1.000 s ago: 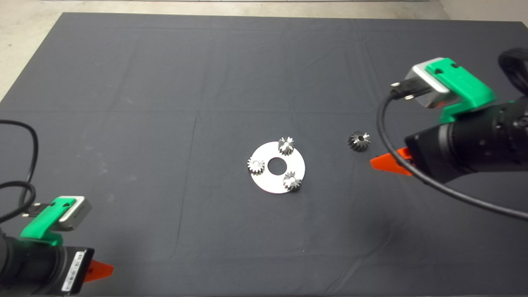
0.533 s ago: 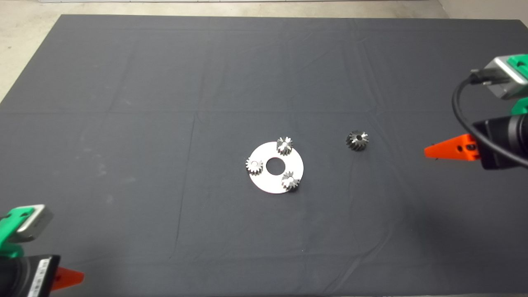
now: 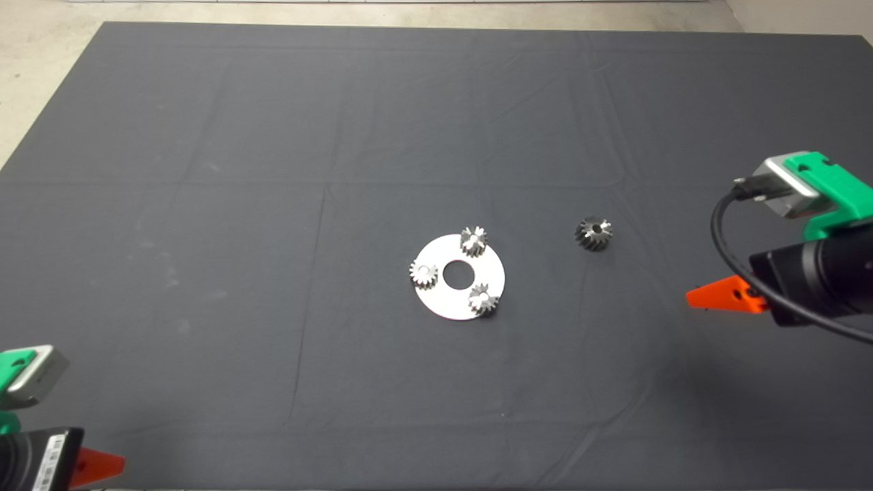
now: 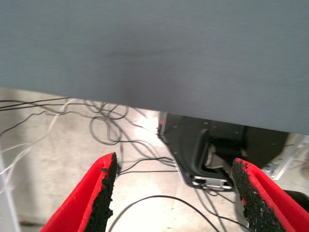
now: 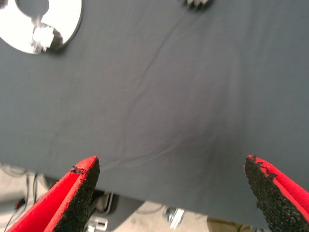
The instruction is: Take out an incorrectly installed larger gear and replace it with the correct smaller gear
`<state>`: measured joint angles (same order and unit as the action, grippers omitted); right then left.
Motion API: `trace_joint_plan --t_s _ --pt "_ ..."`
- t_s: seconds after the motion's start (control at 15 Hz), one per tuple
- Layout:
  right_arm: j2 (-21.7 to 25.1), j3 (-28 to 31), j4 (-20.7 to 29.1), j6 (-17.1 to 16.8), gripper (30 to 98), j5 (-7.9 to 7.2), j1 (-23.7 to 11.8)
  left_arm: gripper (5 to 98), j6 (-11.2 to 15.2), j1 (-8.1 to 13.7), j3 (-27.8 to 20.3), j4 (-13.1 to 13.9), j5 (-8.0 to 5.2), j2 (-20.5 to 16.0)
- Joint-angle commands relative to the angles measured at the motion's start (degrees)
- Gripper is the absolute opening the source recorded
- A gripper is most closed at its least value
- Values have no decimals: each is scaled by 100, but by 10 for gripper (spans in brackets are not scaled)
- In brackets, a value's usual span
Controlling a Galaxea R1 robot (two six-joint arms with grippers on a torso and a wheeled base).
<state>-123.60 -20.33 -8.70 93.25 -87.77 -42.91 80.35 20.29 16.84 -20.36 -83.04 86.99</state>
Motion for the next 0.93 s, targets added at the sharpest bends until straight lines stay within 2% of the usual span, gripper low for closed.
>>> trace_joint_plan --t_s 0.0,0.07,0.2,0.33,0.47,0.6,0.73,0.87 --pt "23 -223 50 -52 791 -460 853 597 -136 -24 -9 6 -695 334" --pt "32 -406 53 -52 791 -460 996 597 -253 -24 11 55 -784 434" --pt "23 -731 62 -70 791 -485 1179 597 -403 -24 185 241 -784 585" --pt "32 -980 79 -263 791 -487 1197 597 -696 -24 512 445 -775 886" --pt "76 -950 106 -263 791 -487 1197 597 -722 -24 491 498 -775 921" --pt "58 -1006 106 -263 791 -478 1231 597 -837 -24 495 743 -775 913" --pt "63 -1094 106 -268 791 -478 1412 597 -930 -24 489 761 -781 912" --pt "85 -989 106 -254 791 -469 1425 597 -1030 -15 451 761 -784 881"
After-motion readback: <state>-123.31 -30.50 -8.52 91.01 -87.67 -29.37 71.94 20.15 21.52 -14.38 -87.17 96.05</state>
